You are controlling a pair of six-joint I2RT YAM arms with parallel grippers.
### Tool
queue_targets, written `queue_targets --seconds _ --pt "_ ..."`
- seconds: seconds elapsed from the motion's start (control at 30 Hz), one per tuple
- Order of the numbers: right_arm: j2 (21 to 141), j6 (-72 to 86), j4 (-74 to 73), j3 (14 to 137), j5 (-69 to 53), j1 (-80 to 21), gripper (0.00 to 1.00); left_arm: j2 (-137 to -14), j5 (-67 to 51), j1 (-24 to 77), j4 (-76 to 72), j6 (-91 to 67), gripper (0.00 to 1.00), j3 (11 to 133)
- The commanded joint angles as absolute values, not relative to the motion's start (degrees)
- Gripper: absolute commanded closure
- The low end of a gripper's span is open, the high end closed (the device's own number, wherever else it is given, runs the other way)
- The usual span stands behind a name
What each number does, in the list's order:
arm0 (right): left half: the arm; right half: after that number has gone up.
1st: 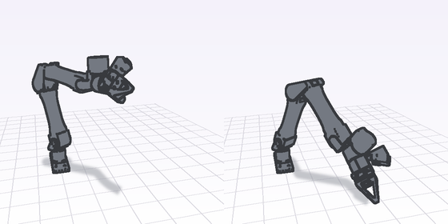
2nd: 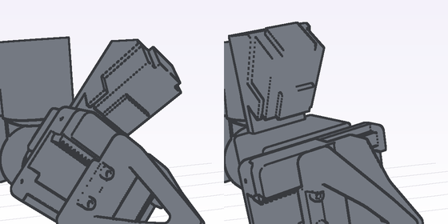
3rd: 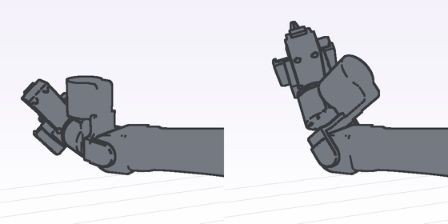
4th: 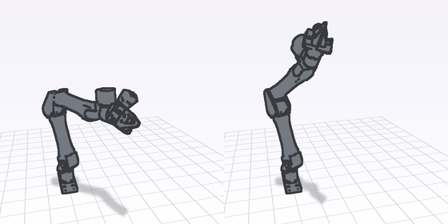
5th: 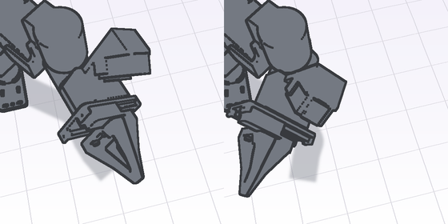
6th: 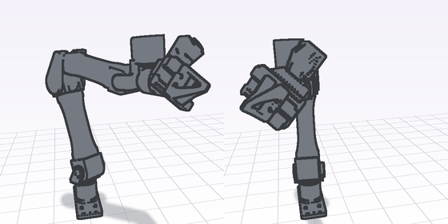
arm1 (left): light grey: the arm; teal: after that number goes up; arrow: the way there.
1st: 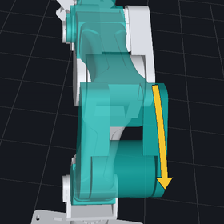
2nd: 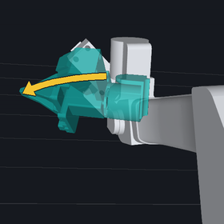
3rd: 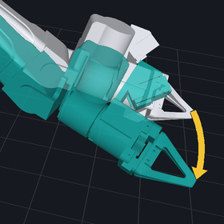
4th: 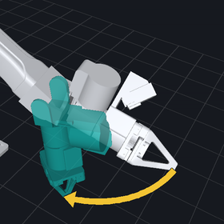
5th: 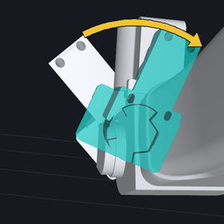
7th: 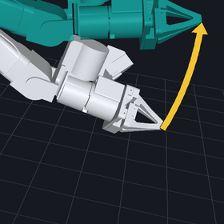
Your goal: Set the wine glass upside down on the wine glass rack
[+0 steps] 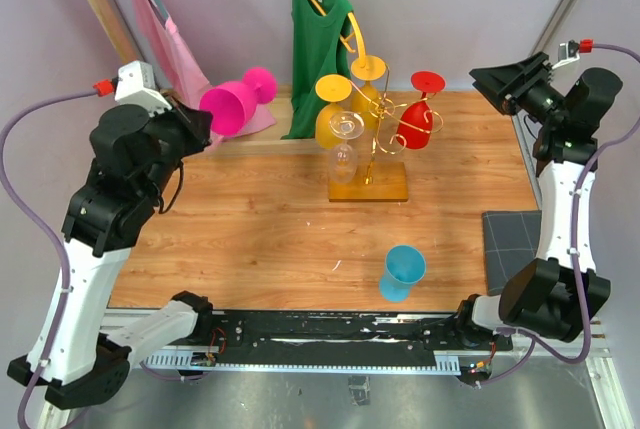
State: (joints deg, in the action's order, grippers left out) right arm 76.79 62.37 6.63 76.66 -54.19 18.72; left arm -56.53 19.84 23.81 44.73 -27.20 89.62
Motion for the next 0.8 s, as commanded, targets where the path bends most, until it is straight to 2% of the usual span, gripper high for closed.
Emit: queue_targets --seconds 0.0,0.3,0.53,0.67,0.77 --pt "74.21 62.48 10.79 77.86 -53.72 17.63 0.50 -55.17 10.12 24.08 23.76 -27.38 1.00 87.41" --pt "71.44 63.88 16.05 76.67 -54.41 17.16 0.49 -60.51 -13.86 24.08 -0.53 -37.41 1.00 84.26" --pt "72.18 72.31 31.92 76.44 -58.32 14.54 0.49 -66.46 -33.66 24.00 -20.00 -51.78 1.00 82.13" --pt "73.75 77.00 41.62 78.07 -60.94 11.09 0.49 -70.00 -39.99 23.53 -30.84 -61.83 1.00 80.63" --pt "75.93 85.17 52.91 78.53 -62.29 8.97 0.47 -71.96 -42.21 22.41 -46.52 -73.44 1.00 77.01"
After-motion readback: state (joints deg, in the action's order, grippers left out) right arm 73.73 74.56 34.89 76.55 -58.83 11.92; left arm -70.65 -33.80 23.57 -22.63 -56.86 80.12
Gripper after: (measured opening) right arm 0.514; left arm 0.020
